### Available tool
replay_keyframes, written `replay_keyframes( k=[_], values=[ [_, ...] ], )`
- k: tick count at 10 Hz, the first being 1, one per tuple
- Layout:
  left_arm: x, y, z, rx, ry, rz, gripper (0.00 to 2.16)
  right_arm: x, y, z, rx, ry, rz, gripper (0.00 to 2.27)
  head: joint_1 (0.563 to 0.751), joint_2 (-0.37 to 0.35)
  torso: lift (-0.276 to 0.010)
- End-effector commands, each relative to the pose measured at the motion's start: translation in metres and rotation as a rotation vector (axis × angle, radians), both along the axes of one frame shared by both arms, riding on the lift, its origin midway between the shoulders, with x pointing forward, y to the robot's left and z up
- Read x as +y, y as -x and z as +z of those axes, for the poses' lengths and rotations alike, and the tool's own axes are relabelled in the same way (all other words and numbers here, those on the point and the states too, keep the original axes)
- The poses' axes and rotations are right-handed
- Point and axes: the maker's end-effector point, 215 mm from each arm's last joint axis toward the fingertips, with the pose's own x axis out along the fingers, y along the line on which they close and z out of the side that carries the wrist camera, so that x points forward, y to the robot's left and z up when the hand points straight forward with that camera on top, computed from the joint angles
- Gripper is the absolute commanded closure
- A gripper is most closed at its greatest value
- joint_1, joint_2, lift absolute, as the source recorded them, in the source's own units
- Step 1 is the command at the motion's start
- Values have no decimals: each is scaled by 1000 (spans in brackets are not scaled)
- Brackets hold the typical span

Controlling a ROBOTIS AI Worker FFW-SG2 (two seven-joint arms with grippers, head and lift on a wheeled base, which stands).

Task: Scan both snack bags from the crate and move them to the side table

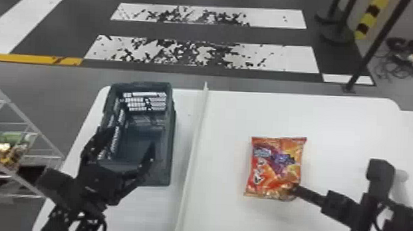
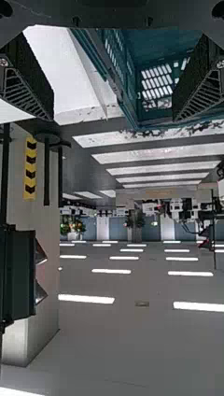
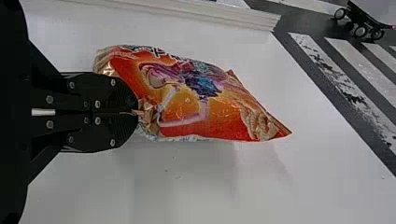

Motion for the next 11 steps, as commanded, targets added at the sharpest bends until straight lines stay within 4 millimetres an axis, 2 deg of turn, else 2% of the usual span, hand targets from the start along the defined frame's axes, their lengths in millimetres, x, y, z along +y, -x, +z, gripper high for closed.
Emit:
replay_keyframes(
  k=[1,3,6,8,10,11],
  values=[
    [0,0,2,-4,-1,-4,56,-24,-15,16,-29,62,-14,2250,695,28,-29],
    [1,0,3,-4,1,-3,56,-69,-25,29,-48,232,-11,2250,695,-11,-29],
    [1,0,1,1,-1,-6,60,-130,-39,53,-81,489,-2,2250,695,-116,-29],
    [1,-1,1,1,0,-5,60,-141,-46,66,-152,751,79,2250,695,-155,-29],
    [1,-1,0,2,1,-3,60,-137,-51,78,-242,1098,206,2250,695,-175,-29],
    [1,-1,-1,2,0,-4,60,-131,-47,78,-267,1292,307,2250,695,-175,-29]
  ],
)
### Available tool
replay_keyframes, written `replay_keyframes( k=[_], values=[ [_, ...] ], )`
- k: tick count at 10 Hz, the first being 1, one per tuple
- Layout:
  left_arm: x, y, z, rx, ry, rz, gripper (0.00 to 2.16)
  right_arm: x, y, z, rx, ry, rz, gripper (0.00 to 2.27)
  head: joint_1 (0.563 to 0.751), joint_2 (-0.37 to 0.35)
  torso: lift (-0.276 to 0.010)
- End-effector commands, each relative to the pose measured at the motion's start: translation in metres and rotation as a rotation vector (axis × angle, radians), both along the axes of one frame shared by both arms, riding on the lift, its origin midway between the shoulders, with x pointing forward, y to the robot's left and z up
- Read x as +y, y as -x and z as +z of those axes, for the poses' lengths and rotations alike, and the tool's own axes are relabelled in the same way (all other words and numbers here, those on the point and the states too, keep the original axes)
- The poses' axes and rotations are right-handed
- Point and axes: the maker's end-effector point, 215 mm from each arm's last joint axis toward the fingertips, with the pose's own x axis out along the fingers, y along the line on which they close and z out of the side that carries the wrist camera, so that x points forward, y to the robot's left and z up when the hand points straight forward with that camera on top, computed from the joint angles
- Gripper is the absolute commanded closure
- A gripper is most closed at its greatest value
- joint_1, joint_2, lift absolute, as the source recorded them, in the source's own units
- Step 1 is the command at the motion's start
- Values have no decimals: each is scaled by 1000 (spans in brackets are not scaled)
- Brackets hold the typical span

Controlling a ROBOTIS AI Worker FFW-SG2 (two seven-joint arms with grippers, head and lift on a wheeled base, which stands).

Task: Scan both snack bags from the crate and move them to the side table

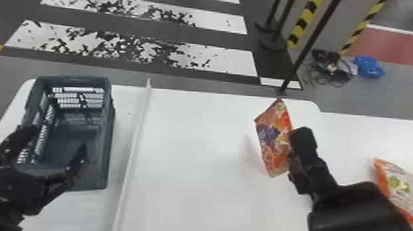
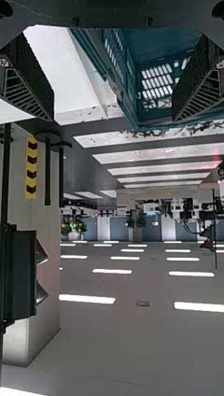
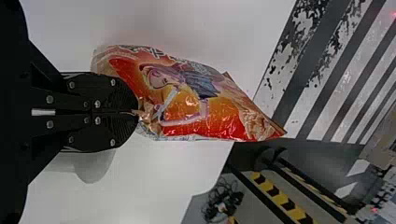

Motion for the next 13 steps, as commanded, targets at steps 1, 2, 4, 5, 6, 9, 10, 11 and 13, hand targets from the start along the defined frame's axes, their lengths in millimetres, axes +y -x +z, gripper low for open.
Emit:
replay_keyframes(
  k=[1,2,4,5,6,9,10,11,13],
  values=[
    [0,0,0,0,0,1,60,23,7,-8,20,230,133,2253,695,-169,-29],
    [0,0,-1,2,-1,0,60,41,19,-24,55,297,198,2250,695,-151,-29],
    [2,-2,-2,3,-3,1,60,76,42,-52,97,393,312,2253,695,-114,-29],
    [2,-2,-3,3,-3,1,60,94,53,-62,113,382,352,2253,695,-87,-29],
    [3,-3,-4,4,-2,4,60,111,65,-70,125,365,386,2246,695,-54,-29],
    [3,-3,-7,9,-2,3,60,151,89,-78,145,218,416,559,695,15,-29],
    [4,-3,-7,10,-1,3,60,158,90,-75,147,176,410,147,695,37,-29],
    [4,-3,-7,10,-1,3,60,162,90,-71,143,158,405,73,695,54,-29],
    [4,-3,-7,10,-1,3,60,168,91,-64,156,61,372,70,695,68,-29]
  ],
)
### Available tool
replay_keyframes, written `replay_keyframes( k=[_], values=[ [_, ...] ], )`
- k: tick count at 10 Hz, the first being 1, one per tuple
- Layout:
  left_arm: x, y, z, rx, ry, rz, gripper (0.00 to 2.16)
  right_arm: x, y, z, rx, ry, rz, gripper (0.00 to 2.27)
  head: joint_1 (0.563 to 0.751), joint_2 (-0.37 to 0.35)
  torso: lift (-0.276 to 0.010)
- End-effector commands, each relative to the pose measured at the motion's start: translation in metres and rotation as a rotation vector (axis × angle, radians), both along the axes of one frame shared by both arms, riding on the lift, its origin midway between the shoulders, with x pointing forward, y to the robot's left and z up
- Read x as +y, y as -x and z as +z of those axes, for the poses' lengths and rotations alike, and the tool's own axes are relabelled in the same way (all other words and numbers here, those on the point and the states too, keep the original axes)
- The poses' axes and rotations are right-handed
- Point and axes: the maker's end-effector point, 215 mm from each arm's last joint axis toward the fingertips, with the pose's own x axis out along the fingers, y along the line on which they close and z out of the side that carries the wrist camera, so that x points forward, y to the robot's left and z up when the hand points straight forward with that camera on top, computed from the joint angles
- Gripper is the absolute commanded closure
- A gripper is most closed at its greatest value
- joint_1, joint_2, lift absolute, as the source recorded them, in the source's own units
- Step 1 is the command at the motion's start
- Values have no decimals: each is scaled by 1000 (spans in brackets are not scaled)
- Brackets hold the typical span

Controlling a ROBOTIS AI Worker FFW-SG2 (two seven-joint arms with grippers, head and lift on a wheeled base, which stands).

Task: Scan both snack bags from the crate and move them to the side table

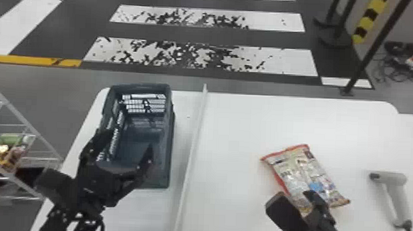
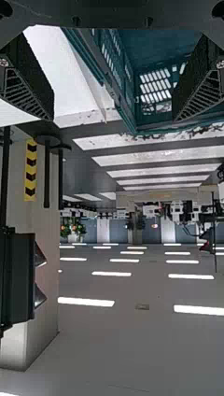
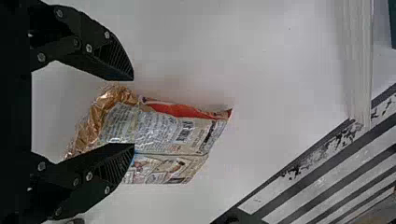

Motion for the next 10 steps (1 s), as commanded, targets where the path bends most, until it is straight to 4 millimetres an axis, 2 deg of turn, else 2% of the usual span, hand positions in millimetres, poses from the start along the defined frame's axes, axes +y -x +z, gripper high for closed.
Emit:
replay_keyframes(
  k=[1,3,4,5,6,7,8,9,10],
  values=[
    [0,0,1,-1,1,0,60,5,-1,7,25,-95,-32,76,695,74,-29],
    [-1,1,1,-1,1,0,60,19,-7,19,115,-409,-111,100,695,87,-29],
    [-1,2,1,-1,3,1,60,17,-18,31,121,-506,-137,151,695,101,-29],
    [-1,2,3,-4,0,1,60,6,-26,40,110,-550,-164,221,695,104,-29],
    [-1,3,2,-3,0,1,60,1,-34,49,115,-645,-190,481,695,93,-29],
    [-1,3,0,2,0,2,60,-5,-41,57,103,-704,-219,1224,695,86,-29],
    [-1,3,1,0,1,2,60,-20,-49,60,85,-700,-246,1959,695,76,-29],
    [-2,3,0,2,1,1,60,-31,-52,58,88,-716,-258,2209,695,67,-29],
    [-2,3,1,1,-1,0,60,-45,-58,53,90,-724,-286,2250,695,38,-29]
  ],
)
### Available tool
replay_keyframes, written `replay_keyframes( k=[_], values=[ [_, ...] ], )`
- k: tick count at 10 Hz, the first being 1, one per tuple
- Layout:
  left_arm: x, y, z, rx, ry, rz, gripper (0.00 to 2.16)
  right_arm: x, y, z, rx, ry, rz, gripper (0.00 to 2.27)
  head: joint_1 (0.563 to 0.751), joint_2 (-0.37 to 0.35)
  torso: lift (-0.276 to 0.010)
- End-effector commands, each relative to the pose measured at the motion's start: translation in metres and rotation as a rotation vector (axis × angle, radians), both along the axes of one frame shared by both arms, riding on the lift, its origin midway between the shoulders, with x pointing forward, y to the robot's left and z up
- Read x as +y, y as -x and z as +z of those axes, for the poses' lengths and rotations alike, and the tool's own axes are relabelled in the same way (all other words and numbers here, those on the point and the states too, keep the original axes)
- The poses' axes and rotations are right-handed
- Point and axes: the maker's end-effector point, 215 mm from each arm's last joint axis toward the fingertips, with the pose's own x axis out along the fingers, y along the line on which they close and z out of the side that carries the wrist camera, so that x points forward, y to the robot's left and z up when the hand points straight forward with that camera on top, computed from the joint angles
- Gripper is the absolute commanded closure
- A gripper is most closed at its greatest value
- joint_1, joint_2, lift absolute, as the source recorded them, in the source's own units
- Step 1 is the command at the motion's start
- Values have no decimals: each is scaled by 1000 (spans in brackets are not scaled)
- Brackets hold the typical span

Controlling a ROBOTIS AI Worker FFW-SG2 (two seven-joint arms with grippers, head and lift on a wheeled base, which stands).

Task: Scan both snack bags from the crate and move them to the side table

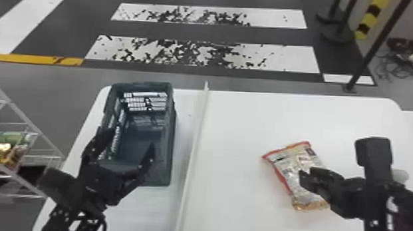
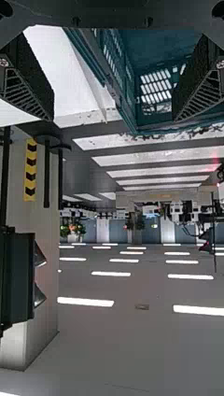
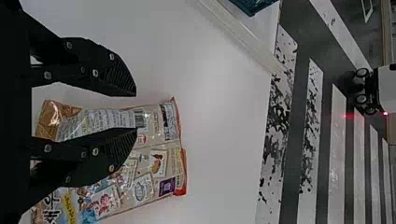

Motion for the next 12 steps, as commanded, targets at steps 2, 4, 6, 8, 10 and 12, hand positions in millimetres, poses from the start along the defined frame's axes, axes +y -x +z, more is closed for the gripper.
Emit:
replay_keyframes(
  k=[2,4,6,8,10,12],
  values=[
    [0,1,0,1,-3,-1,60,-26,-5,-19,33,-5,-53,2250,695,4,-29],
    [-2,1,-2,3,0,-4,60,-32,0,-40,67,0,-65,2250,695,-17,-29],
    [-2,1,-2,3,-1,-5,60,-47,-13,-61,67,39,-80,2250,695,-33,-29],
    [-2,0,-1,2,-4,-7,63,-58,-20,-68,61,58,-96,2250,695,-54,-29],
    [-2,1,-2,3,-4,-7,63,-76,-24,-73,46,117,-114,2250,695,-71,-29],
    [-2,0,-1,2,-4,-7,63,-86,-21,-74,54,128,-130,2250,695,-91,-29]
  ],
)
